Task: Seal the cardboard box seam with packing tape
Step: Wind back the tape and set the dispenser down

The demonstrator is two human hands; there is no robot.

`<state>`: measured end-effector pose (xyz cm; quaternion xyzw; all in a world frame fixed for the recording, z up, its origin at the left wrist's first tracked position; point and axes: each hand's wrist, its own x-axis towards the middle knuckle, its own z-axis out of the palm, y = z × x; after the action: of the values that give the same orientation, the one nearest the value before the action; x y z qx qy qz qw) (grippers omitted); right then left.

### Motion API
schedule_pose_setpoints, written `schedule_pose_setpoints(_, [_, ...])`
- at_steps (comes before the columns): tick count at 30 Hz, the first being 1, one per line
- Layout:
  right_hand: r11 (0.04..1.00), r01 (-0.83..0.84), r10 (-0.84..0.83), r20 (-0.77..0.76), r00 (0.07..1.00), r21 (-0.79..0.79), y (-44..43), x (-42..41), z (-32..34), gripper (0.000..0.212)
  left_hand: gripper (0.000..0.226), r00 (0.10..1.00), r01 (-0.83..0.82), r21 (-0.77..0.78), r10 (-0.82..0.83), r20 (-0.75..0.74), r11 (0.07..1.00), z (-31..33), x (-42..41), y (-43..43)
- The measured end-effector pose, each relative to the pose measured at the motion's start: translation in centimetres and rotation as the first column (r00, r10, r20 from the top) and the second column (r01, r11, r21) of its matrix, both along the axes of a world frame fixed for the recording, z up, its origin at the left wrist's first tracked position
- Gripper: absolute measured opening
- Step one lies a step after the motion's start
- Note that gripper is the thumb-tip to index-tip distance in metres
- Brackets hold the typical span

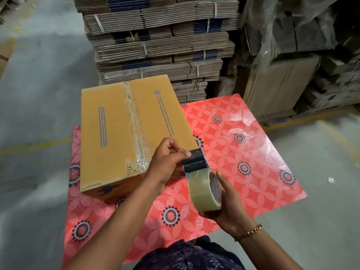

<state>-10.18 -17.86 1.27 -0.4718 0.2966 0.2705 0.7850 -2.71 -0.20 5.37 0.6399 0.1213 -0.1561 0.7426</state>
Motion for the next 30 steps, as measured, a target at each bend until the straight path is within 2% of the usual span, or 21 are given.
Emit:
schedule_pose_setpoints(3, [0.998,0.016,-0.014,0.045,0.999,-0.058,0.1,0.0,-0.1,0.052,0.026,0.984,0.023,-0.111,-0.043,-0.175,0.994,0.6,0.1,-0.2])
schedule_pose_setpoints(5, [0.997,0.037,-0.033,0.056,0.998,-0.069,0.2,-0.1,-0.2,0.053,0.026,0.973,0.013,-0.134,-0.043,-0.225,0.991,0.4,0.0,-0.8])
schedule_pose_setpoints(8, [0.996,0.067,-0.064,0.041,0.997,-0.054,0.3,-0.2,-0.4,0.053,0.026,0.970,-0.020,-0.208,-0.032,-0.243,0.978,0.2,-0.5,-1.7])
schedule_pose_setpoints(11, [0.994,0.098,-0.098,0.004,0.995,0.039,0.3,-0.3,-0.2,0.050,0.023,0.983,0.038,-0.261,-0.083,-0.164,0.965,0.1,-0.9,-2.1])
schedule_pose_setpoints(14, [0.989,0.120,-0.118,-0.028,0.993,0.081,0.1,-0.3,-0.4,0.051,0.018,0.991,0.078,-0.250,-0.103,-0.090,0.965,0.1,-0.9,-2.1])
schedule_pose_setpoints(17, [0.985,0.143,-0.138,-0.055,0.989,0.099,-0.1,-0.4,-0.8,0.051,0.011,0.990,0.090,-0.259,-0.116,-0.086,0.962,0.4,-0.6,-2.1])
schedule_pose_setpoints(22, [0.975,0.180,-0.173,-0.069,0.983,0.127,-0.9,-0.5,-1.3,0.051,0.043,0.987,0.062,-0.241,-0.095,-0.128,0.968,-0.5,-0.2,-1.9])
schedule_pose_setpoints(26, [0.973,0.219,-0.215,-0.059,0.975,0.068,-2.3,-0.3,-2.1,0.053,0.049,0.988,-0.020,-0.126,0.001,-0.152,0.992,-1.9,-0.3,-3.6])
schedule_pose_setpoints(28, [0.971,0.238,-0.236,-0.042,0.971,0.023,-3.3,0.0,-2.4,0.053,0.054,0.988,0.021,-0.090,-0.035,-0.153,0.996,-2.7,-1.2,-5.0])
schedule_pose_setpoints(30, [0.967,0.254,-0.255,-0.035,0.966,-0.024,-4.5,0.5,-2.7,0.052,0.048,0.982,0.107,-0.073,-0.117,-0.150,0.992,-3.3,-2.4,-6.8])
